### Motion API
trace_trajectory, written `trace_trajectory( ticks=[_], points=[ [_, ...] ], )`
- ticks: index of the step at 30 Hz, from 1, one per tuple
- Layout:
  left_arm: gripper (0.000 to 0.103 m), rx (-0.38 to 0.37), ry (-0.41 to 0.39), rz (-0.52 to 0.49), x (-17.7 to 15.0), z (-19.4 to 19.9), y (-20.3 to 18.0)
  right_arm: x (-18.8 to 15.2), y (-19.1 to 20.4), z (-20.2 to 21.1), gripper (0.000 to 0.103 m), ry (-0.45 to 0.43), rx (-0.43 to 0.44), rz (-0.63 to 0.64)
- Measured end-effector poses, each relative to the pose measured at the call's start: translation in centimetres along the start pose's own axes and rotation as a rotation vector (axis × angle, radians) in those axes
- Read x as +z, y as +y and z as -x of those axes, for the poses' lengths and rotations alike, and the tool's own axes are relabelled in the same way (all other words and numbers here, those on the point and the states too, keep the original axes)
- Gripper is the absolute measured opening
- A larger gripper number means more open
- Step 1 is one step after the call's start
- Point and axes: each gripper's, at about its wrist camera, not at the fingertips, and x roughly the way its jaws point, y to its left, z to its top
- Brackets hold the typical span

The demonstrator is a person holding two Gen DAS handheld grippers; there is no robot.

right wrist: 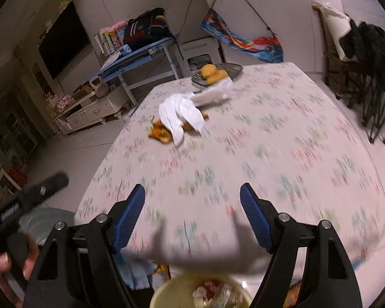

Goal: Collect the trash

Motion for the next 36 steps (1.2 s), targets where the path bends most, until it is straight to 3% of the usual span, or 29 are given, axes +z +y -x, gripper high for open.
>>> trace_trajectory(
  ticks=[11,13,15,18,21,28,32,36],
  points=[
    [0.091,0.007,0.064,0.094,1.7,-3.8,1.3,8.2,2.3,-11.1,0.062,0.040,0.002,0.061],
    [0.091,0.008,0.071,0.091,2.1,-4.5,1.2,8.9,2.4,-12.7,0.053,0.060,0.001,0.065],
    [0.091,0.012,0.077,0.081,2.7,-5.4,0.9,9.3,2.5,-14.5,0.030,0.105,0.000,0.081],
    [0.091,0.014,0.089,0.066,3.6,-6.8,0.3,9.7,1.7,-15.0,0.010,0.127,-0.006,0.082],
    [0.091,0.015,0.103,0.046,4.4,-8.4,-0.6,10.1,-0.7,-13.9,0.006,0.116,-0.030,0.045],
    [0.091,0.013,0.163,0.004,5.9,-12.9,-3.1,9.3,-7.5,-10.4,0.005,0.146,-0.070,-0.044],
    [0.091,0.020,0.156,-0.007,6.9,-14.6,-4.1,8.8,-9.2,-9.1,0.005,0.150,-0.018,-0.123],
    [0.091,0.001,0.148,-0.021,7.4,-15.7,-5.2,9.1,-7.7,-9.1,0.005,0.146,0.040,-0.103]
  ],
)
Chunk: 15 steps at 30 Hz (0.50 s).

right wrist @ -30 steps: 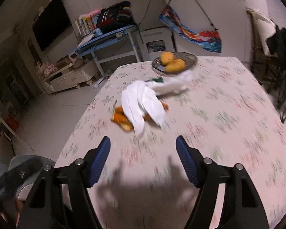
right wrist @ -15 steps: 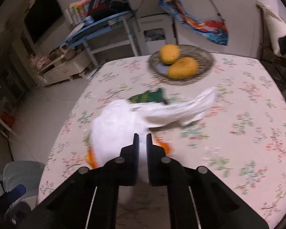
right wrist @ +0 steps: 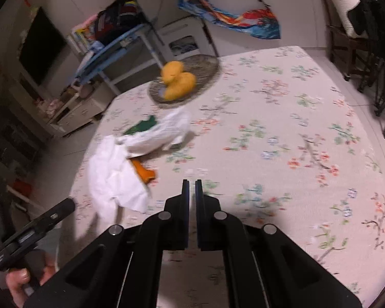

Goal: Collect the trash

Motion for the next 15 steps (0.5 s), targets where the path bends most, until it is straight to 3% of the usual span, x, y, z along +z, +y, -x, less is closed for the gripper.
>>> trace_trajectory(
  ticks=[4,7,12,15],
  points=[
    [0.091,0.045,0.025,-0.038,0.1,-1.4,-0.8,0.2,1.6,-0.3,0.007,0.001,0.045,0.028],
    [0.091,0.061,0.039,-0.034,0.3,-2.1,-1.0,0.3,2.1,-0.4,0.020,-0.002,0.059,0.035],
    [0.090,0.088,0.044,-0.049,0.6,-3.4,-1.3,0.5,2.0,-0.3,0.027,-0.009,0.070,0.032],
    [0.074,0.070,0.049,-0.088,0.5,-3.3,-1.9,0.6,1.9,-0.3,0.030,-0.015,0.071,0.035]
  ],
)
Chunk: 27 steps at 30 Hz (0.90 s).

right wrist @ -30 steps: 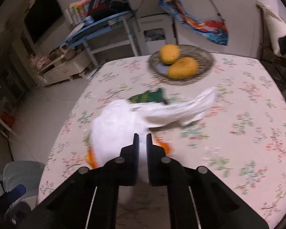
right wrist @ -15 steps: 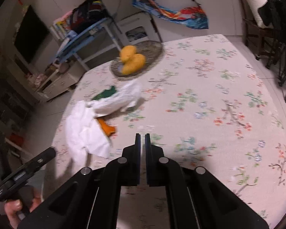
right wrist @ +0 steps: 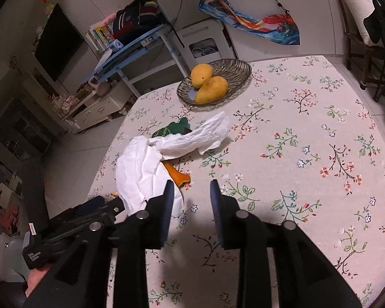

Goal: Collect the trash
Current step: 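Grasp the orange peel with the left tool while the right tool regrips the white tissue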

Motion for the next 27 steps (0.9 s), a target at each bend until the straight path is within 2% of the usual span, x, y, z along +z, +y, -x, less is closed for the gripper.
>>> trace_trajectory(
  ticks=[1,4,8,14,17,19,20,21,24,27],
  points=[
    [0.068,-0.009,0.006,-0.004,-0.1,0.1,0.1,0.0,0.0,0.0,0.031,-0.001,0.004,-0.003],
    [0.061,-0.028,0.006,0.002,-0.1,0.4,0.7,0.2,-0.2,0.2,0.033,-0.008,0.013,-0.014],
    [0.064,-0.057,-0.015,0.033,0.1,0.2,0.9,0.2,0.1,0.2,0.036,-0.014,0.025,-0.012],
    [0.064,-0.070,-0.017,-0.052,-0.2,-0.1,-0.8,-0.1,0.5,-0.3,0.038,-0.004,0.032,-0.001],
    [0.050,-0.092,-0.010,-0.113,-0.4,0.1,-1.8,0.0,0.6,-0.4,0.039,-0.005,0.036,-0.004],
    [0.031,-0.120,0.003,-0.117,-0.4,0.1,-1.7,-0.1,0.7,-0.4,0.039,-0.006,0.038,-0.004],
    [0.028,-0.137,0.011,-0.119,-0.4,0.2,-1.5,0.0,0.7,-0.4,0.040,-0.006,0.040,-0.003],
    [0.020,-0.151,0.022,-0.120,-0.4,0.2,-1.2,-0.1,0.7,-0.4,0.040,-0.006,0.041,-0.003],
    [0.011,-0.188,0.043,-0.095,-0.4,0.1,0.0,-0.1,0.7,-0.3,0.040,-0.007,0.048,-0.007],
    [0.008,-0.222,0.079,-0.069,-0.4,0.3,1.4,0.0,0.8,0.0,0.040,-0.014,0.057,-0.006]
  ],
)
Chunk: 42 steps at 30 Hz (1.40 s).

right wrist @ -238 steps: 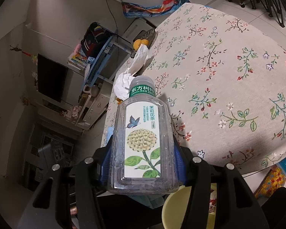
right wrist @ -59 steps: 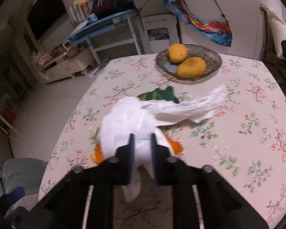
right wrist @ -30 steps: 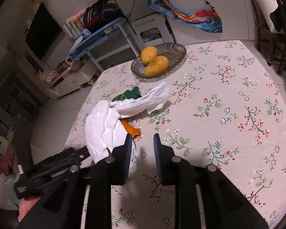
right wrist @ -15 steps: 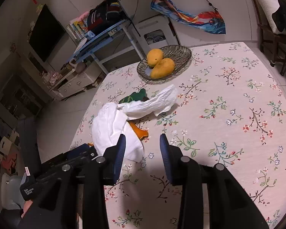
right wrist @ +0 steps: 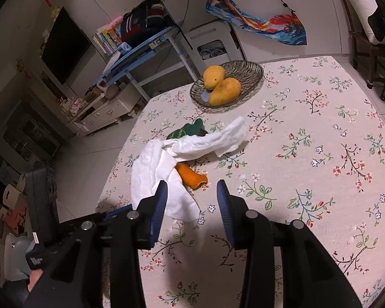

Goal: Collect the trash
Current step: 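Grasp the orange peel with the left tool while the right tool regrips the white tissue, then lift the orange peel with the left tool while the right tool lifts the white tissue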

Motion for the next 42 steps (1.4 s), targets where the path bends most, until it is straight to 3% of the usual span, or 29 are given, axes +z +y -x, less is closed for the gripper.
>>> trace_trajectory(
  ticks=[5,8,11,13,16,21,23,24,25,28,36,42],
  points=[
    [0.009,-0.013,0.021,0.005,0.1,-0.1,0.6,0.1,0.2,0.2,0.041,-0.008,0.010,0.003],
    [0.015,0.002,0.004,-0.002,0.3,-0.3,0.0,0.1,0.2,0.1,0.042,-0.004,0.008,0.008],
    [0.034,-0.009,-0.008,0.006,0.6,-0.4,-0.6,0.1,0.3,-0.2,0.042,0.001,0.007,0.008],
    [0.047,0.034,-0.028,-0.010,0.8,-0.2,-1.0,0.0,0.3,-0.3,0.043,0.002,0.006,0.009],
    [0.048,0.079,-0.027,-0.006,1.1,-0.5,-1.0,0.0,0.5,-0.7,0.044,0.007,0.007,0.013],
    [0.048,0.086,-0.049,0.021,1.6,-0.7,-0.8,-0.1,0.8,-1.2,0.044,0.018,0.011,0.023],
    [0.039,0.066,-0.061,0.037,1.5,-0.7,-0.5,-0.2,0.9,-1.3,0.044,0.021,0.011,0.027],
    [0.021,0.024,-0.052,0.051,1.5,-0.9,-0.2,-0.2,0.9,-1.3,0.044,0.022,0.011,0.028],
    [0.014,0.014,-0.048,0.051,1.5,-1.0,-0.1,-0.2,0.9,-1.3,0.044,0.023,0.011,0.027],
    [0.004,0.018,-0.055,0.028,1.3,-1.0,-0.1,-0.3,0.9,-1.3,0.044,0.021,0.012,0.027],
    [0.003,0.034,-0.045,-0.036,0.2,1.1,0.2,-0.3,1.4,-0.9,0.044,0.011,0.017,0.044],
    [0.003,0.092,-0.018,-0.084,-1.6,3.5,1.2,-0.4,1.8,-1.0,0.045,0.016,0.022,0.048]
  ],
)
